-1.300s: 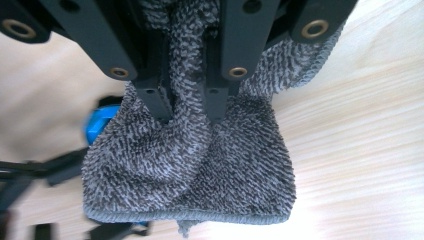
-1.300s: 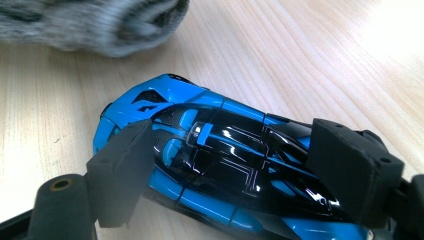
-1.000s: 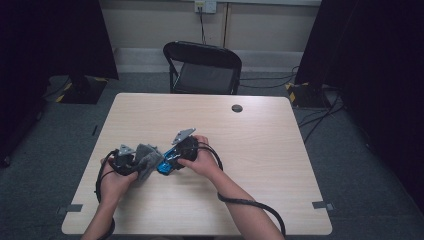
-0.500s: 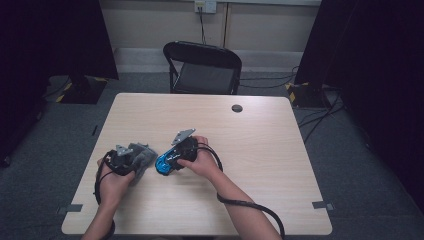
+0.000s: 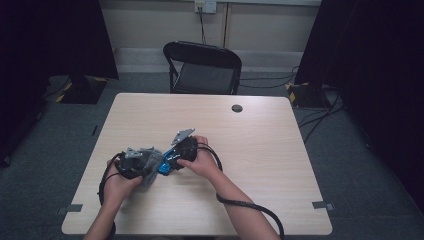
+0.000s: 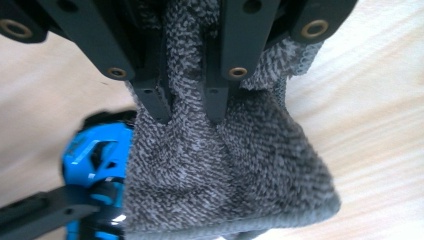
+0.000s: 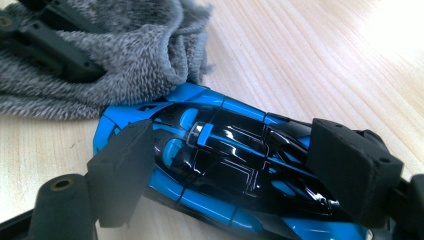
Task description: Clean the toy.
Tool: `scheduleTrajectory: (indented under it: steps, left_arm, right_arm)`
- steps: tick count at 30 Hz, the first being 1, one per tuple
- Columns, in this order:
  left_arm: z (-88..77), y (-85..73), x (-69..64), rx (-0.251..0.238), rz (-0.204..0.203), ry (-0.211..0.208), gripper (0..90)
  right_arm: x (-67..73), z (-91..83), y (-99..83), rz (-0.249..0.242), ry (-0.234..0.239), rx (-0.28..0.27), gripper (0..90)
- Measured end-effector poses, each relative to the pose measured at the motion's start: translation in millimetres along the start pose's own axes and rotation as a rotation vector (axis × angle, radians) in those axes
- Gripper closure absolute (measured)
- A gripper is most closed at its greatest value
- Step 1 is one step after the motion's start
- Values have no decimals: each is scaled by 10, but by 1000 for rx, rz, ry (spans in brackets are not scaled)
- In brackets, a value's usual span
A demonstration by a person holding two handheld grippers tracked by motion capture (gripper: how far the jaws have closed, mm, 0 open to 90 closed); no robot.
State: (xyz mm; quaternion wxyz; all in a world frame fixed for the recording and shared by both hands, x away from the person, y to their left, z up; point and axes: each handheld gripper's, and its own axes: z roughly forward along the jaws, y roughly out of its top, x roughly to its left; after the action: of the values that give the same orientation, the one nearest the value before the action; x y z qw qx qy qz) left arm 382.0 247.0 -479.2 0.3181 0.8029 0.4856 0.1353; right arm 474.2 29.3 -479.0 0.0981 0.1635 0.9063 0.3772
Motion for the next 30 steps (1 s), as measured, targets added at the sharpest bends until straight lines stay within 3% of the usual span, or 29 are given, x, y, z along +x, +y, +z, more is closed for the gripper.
scheduleTrajectory:
  steps: [7, 14, 17, 25, 30]
  left_arm:
    - [-34, -31, -79, 1, 12, -38, 778]
    - [-65, -57, -181, 12, 37, -102, 781]
    - [-54, -57, -270, 20, 46, -159, 781]
    - [-22, -23, -398, 32, 87, -179, 780]
    - [-17, -20, -428, 28, 84, -193, 781]
  right_arm:
    - [4, 2, -3, 3, -5, -4, 191]
    - [0, 1, 8, 1, -5, 7, 192]
    - [-1, 0, 8, 0, -6, 8, 192]
    - [5, 0, 6, -2, -9, 6, 192]
    - [4, -1, 5, -2, -9, 7, 192]
